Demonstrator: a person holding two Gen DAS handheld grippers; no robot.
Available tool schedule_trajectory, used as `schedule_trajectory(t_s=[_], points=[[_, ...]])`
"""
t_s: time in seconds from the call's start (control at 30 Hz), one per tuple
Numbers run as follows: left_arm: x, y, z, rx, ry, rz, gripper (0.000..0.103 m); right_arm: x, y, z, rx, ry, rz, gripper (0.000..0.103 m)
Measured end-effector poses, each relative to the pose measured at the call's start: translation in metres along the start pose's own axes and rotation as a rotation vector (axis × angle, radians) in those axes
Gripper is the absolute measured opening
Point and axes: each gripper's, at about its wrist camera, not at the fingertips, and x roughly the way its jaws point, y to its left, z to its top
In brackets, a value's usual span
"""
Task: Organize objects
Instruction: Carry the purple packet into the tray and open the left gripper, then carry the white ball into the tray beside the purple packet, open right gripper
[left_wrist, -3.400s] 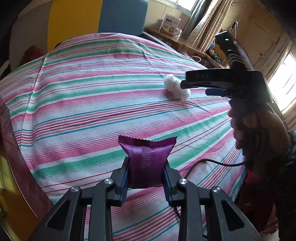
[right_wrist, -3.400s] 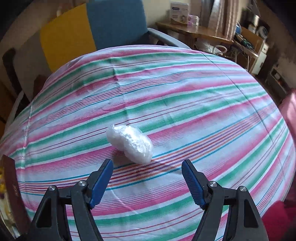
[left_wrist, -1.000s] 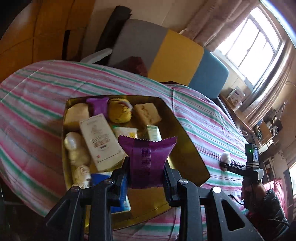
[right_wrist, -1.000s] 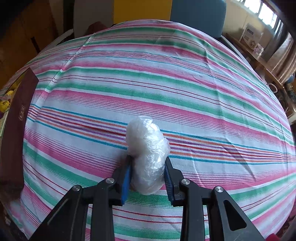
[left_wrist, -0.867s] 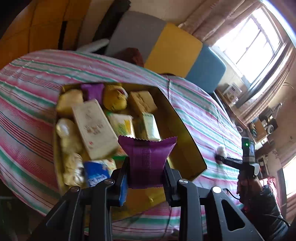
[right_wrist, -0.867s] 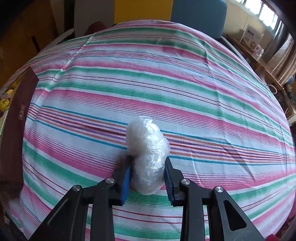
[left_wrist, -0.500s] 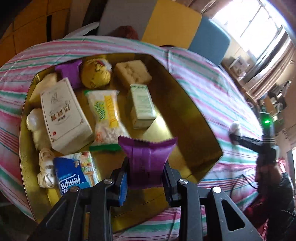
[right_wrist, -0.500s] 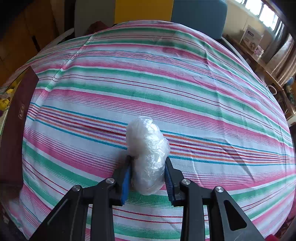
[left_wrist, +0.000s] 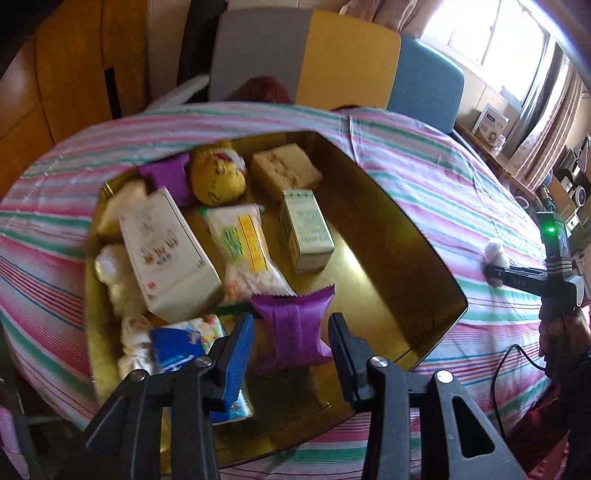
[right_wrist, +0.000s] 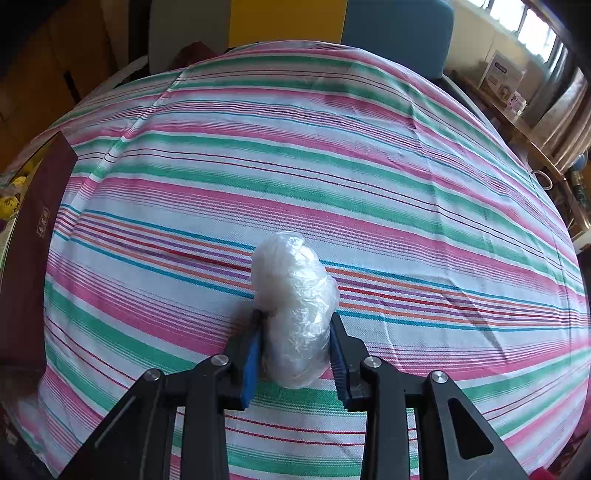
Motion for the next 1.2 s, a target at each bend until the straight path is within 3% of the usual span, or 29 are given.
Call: schedule_trajectory(t_s=[0.4, 0.77, 1.2], points=[[-0.020, 0.000, 0.002, 0.015, -0.067, 0.014, 0.042, -0.001, 0.004, -0.002, -0.028, -0.015, -0.027, 0.033], [-0.028, 0.009, -0.001, -0.008, -0.085, -0.022, 0.042, -0.005, 0.010, -0.002, -0.014, -0.006, -0.071, 0.031], [-0.027, 0.015, -0.004, -0.034, -0.082, -0.041, 0.042, -0.060, 0.050, 0.004, 0.015, -0.098, 0.071, 0.031]])
